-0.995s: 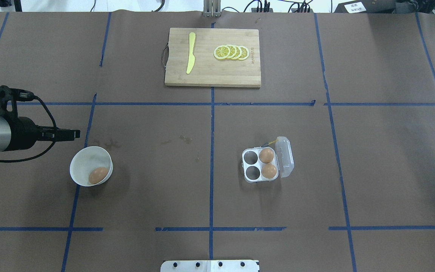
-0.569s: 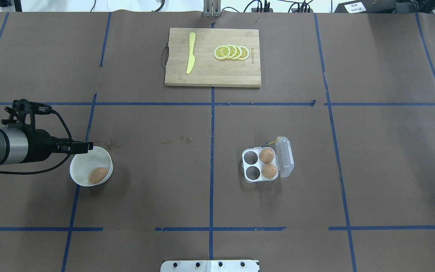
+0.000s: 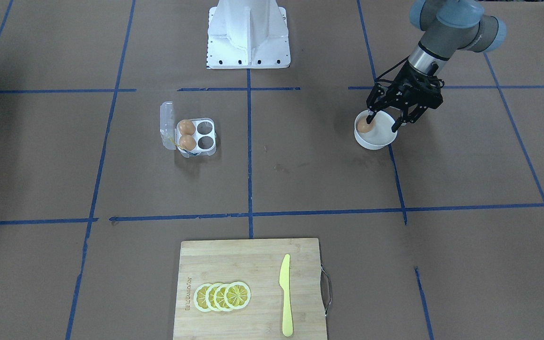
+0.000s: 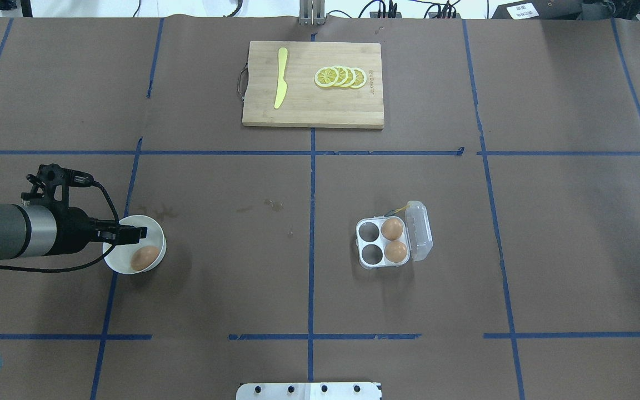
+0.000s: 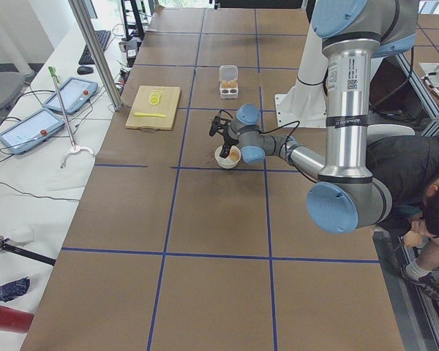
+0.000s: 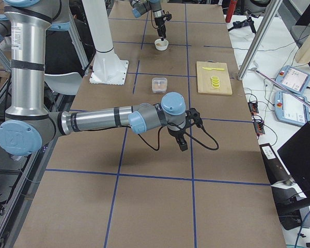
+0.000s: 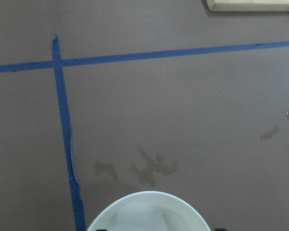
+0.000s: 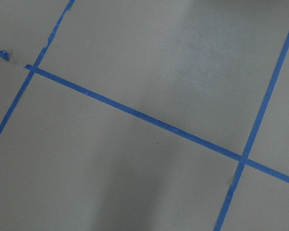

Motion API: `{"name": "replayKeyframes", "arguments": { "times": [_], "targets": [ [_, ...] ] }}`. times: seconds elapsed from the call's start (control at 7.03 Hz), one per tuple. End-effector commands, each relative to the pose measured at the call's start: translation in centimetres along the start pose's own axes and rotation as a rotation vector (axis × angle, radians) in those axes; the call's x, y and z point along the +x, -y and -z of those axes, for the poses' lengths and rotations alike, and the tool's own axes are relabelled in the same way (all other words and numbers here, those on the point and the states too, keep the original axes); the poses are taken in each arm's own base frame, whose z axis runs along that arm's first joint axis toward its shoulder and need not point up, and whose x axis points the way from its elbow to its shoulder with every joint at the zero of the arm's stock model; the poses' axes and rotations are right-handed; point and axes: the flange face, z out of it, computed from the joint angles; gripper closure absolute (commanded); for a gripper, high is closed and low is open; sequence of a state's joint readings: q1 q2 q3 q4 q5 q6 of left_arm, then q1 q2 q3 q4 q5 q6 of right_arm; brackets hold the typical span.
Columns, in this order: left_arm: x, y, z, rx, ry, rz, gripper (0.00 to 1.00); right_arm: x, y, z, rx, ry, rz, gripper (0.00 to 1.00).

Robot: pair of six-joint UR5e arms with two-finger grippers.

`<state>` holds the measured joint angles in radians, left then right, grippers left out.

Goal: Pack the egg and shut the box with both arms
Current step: 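Move the left gripper over the white cup and lower onto the egg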

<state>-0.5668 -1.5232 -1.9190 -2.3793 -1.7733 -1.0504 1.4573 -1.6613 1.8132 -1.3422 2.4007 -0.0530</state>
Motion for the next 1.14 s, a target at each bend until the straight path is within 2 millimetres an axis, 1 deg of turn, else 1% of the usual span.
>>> {"name": "replayKeyframes", "arguments": {
  "times": [0.0,0.28,0.57,0.85,1.0],
  "targets": [
    [-0.2,-0.8,-0.9,-0.021,0.008,-0.005,0.22,0.0,0.0,0.0,0.0,0.0,0.001,0.0],
    [0.4,-1.8,-1.5,-0.043,0.002,-0.017,0.22,0.0,0.0,0.0,0.0,0.0,-0.001,0.0],
    [-0.1,-2.6,-2.6,-0.047,0.026,-0.023,0.22,0.1,-0.1,-0.1,-0.002,0.0,-0.002,0.0],
    [0.1,-2.8,-2.7,-0.052,0.024,-0.031,0.22,0.1,-0.1,-0.1,-0.002,0.0,-0.003,0.0],
    [0.5,-3.4,-3.1,-0.065,0.019,-0.037,0.22,0.1,-0.1,-0.1,-0.002,0.0,-0.003,0.0]
  ]
}}
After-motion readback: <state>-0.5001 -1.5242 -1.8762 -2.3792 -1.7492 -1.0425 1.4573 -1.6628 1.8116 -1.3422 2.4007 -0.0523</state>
